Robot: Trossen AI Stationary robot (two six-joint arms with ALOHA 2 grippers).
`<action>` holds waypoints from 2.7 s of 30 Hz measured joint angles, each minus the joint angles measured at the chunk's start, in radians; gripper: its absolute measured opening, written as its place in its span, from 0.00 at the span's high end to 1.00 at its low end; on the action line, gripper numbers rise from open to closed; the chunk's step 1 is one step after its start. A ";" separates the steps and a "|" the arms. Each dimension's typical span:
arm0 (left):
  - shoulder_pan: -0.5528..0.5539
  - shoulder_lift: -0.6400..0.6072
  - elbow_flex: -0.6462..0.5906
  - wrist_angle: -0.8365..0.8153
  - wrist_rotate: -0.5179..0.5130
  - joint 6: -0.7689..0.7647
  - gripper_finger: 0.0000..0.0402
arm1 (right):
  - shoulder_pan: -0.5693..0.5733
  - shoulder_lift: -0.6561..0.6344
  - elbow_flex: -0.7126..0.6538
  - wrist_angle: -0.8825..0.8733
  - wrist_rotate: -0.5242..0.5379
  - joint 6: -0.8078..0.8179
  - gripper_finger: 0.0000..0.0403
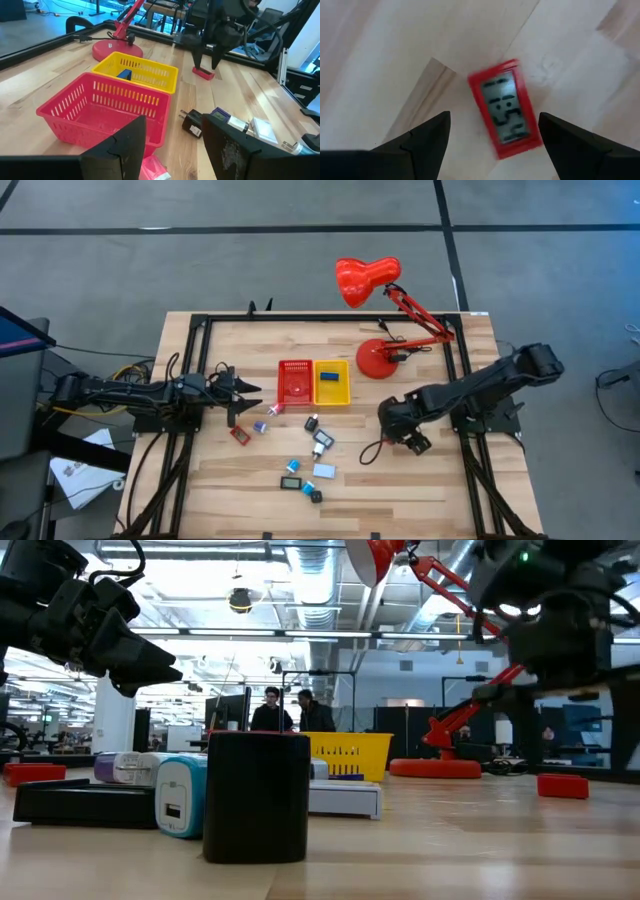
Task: Pick & Place Office items
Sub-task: Put the right red digital timer into the yellow basket
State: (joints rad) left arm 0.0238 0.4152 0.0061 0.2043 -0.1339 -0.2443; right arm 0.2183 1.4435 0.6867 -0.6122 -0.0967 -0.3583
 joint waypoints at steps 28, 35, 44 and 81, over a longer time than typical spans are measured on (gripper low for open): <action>0.000 0.000 0.000 0.144 0.000 -0.082 0.54 | 0.001 0.075 0.016 0.174 0.088 0.304 0.69; 0.000 0.000 0.000 0.311 0.000 -0.124 0.54 | 0.030 0.045 0.015 0.308 0.479 0.568 0.64; 0.000 0.000 0.000 0.657 0.000 -0.271 0.54 | 0.030 -0.025 0.120 0.295 0.695 0.665 0.69; 0.000 0.549 0.536 0.192 -0.105 -0.195 0.54 | -0.091 0.461 1.146 -0.198 0.782 0.114 0.68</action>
State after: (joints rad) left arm 0.0235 0.9643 0.5419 0.3961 -0.2386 -0.4397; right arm 0.1268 1.9042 1.8328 -0.8105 0.6853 -0.2439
